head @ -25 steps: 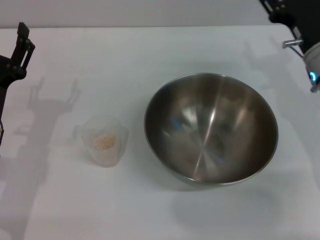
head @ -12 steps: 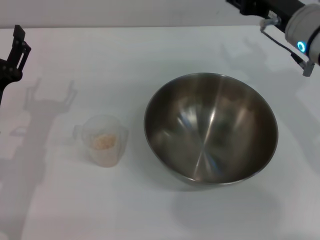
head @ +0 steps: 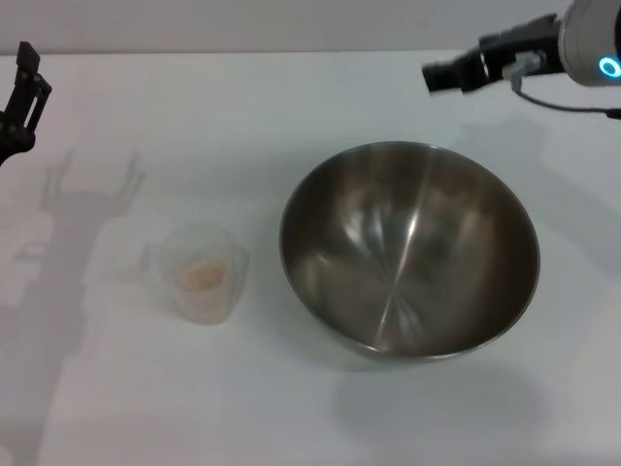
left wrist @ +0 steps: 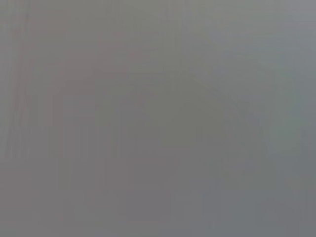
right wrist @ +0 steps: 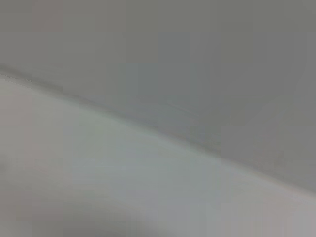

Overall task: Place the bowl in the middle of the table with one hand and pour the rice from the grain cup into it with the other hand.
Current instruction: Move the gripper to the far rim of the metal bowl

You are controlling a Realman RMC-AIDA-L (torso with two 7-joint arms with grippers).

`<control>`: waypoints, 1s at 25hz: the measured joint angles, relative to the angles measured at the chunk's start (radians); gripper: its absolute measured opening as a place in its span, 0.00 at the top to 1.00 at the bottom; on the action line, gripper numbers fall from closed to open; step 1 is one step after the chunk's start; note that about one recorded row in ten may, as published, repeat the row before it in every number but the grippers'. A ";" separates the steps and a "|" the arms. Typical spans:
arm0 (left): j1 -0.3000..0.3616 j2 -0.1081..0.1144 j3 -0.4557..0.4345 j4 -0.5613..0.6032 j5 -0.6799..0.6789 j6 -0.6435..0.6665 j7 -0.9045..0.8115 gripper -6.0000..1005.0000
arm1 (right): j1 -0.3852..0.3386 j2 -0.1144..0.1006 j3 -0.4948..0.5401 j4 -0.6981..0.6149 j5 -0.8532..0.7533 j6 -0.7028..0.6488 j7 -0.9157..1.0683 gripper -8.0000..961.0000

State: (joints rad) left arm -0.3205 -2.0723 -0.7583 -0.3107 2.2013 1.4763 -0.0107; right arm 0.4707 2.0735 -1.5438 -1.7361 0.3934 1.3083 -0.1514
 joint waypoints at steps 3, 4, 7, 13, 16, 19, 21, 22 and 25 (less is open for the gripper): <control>-0.007 0.001 -0.005 0.008 0.000 0.000 0.000 0.14 | 0.041 0.000 0.047 0.027 0.005 0.084 -0.039 0.24; -0.009 0.001 -0.008 0.013 0.000 0.000 0.000 0.14 | 0.060 0.001 0.076 0.048 0.012 0.121 -0.063 0.24; -0.019 0.001 -0.012 0.023 0.000 -0.004 0.000 0.14 | 0.118 0.001 0.164 0.127 0.040 0.202 -0.146 0.24; -0.030 0.002 -0.012 0.030 0.000 -0.006 0.000 0.14 | 0.206 -0.001 0.325 0.333 0.058 0.254 -0.296 0.24; -0.035 0.002 -0.012 0.035 0.000 -0.007 0.000 0.14 | 0.227 -0.001 0.361 0.407 0.060 0.255 -0.346 0.25; -0.037 0.002 -0.012 0.036 0.000 -0.007 0.000 0.14 | 0.241 -0.001 0.378 0.472 0.064 0.251 -0.390 0.25; -0.038 0.002 -0.012 0.037 0.000 -0.007 0.000 0.14 | 0.251 -0.001 0.385 0.513 0.076 0.246 -0.417 0.25; -0.039 0.001 -0.012 0.037 0.000 -0.007 0.000 0.14 | 0.255 -0.001 0.386 0.529 0.082 0.243 -0.426 0.25; -0.040 0.000 -0.012 0.037 0.000 -0.007 0.000 0.14 | 0.264 -0.001 0.383 0.566 0.094 0.232 -0.446 0.26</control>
State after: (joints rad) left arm -0.3606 -2.0722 -0.7700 -0.2741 2.2012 1.4694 -0.0108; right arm 0.7345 2.0730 -1.1609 -1.1705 0.4873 1.5404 -0.5974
